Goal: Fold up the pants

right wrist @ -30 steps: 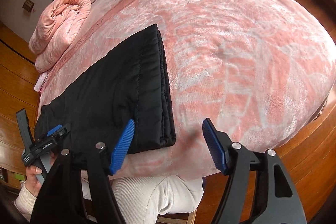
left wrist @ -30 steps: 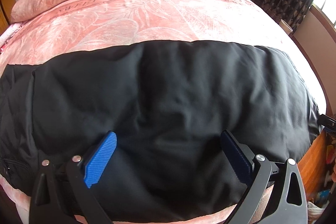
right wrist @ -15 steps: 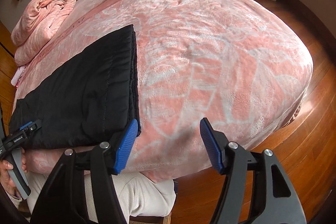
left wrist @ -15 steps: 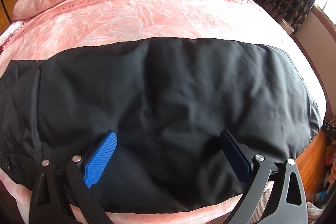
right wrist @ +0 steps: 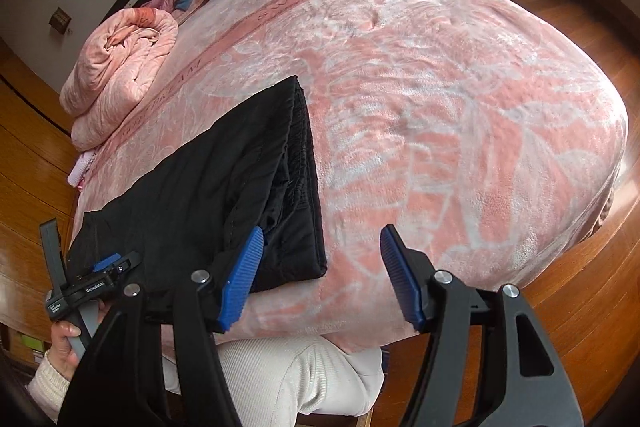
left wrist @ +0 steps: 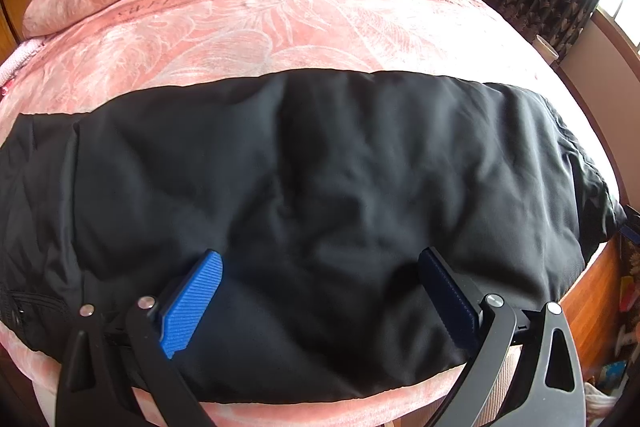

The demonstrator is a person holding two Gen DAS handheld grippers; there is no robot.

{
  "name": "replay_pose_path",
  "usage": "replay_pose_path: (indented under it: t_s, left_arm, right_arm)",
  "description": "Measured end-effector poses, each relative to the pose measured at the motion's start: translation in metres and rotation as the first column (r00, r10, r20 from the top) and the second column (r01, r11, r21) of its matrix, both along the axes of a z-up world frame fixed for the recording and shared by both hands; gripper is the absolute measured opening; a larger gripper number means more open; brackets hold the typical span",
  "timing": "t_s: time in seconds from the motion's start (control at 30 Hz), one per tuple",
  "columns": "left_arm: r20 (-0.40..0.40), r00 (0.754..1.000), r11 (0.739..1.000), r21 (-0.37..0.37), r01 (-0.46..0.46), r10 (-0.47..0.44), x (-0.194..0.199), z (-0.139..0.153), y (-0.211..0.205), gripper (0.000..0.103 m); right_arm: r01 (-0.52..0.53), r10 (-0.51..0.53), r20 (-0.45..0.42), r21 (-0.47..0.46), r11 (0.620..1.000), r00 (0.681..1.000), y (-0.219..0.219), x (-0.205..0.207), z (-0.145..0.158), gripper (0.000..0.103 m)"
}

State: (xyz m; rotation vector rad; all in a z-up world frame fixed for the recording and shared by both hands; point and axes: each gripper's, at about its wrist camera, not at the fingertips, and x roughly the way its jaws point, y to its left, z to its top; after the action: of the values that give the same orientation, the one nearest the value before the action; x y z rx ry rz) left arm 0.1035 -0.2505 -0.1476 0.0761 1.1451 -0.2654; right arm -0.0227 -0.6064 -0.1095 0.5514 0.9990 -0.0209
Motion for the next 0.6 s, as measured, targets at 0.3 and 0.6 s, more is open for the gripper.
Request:
replay_pose_path:
  t_s: [0.3,0.6]
  left_arm:
    - [0.000,1.000,1.000,-0.003,-0.018,0.018,0.002,-0.002,0.010,0.099]
    - [-0.003,1.000,1.000,-0.005,-0.019,0.019,0.003,-0.002,0.010,0.099]
  right_arm:
    - [0.044,-0.053,0.057,0.151,0.988,0.997,0.001,-0.030,0.000,0.064]
    - [0.038,-0.035,-0.017,0.225,0.974,0.999,0.031,-0.010,-0.033,0.064]
